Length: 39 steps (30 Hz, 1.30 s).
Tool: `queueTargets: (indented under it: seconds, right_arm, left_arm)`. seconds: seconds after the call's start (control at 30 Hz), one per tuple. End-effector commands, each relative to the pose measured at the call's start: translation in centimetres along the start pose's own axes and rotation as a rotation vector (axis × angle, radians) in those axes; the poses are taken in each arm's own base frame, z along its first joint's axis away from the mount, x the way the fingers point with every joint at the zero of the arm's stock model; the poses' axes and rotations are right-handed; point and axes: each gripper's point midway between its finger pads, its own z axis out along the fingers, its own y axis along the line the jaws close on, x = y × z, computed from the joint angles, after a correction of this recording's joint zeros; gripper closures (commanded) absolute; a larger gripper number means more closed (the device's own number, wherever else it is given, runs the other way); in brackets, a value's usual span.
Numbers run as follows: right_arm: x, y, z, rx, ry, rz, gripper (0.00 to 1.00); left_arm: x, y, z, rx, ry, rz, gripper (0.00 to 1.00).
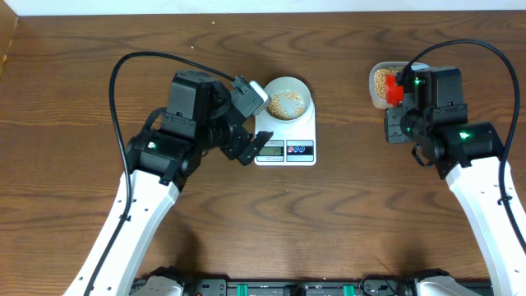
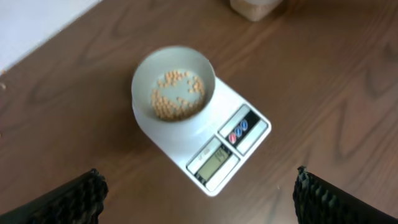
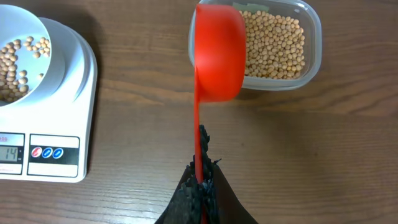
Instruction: Scoop item into bowl and weigh 50g on scale
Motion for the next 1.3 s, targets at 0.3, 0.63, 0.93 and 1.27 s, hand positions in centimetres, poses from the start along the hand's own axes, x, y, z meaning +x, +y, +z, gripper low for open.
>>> queueTargets:
  seconds: [0.3,0.63,0.93,1.27]
  right_arm:
    - [0.3,-0.3,0.6,0.016,0.021,0.047,0.99]
    - [-0.6,-0.8,0.7,0.016,-0.016,0.112,0.99]
    - [-0.6,-1.6,0.7,0.019,-0.012,0.109,0.99]
    - [-0.3,-2.5,0.7,0.034,0.000,0.049,0.99]
  left_arm:
    - [1.3,0.7,-0.6,0.037,0.011,-0.047,0.02]
    - [1.8,0.5,0.5,0.068,0.036,-0.048,0.02]
    - [2.2,0.2,1.8,0.118,0.053,-0.039,0.02]
    - [2.3,0.3,1.8,0.111,0.057,-0.039,0.02]
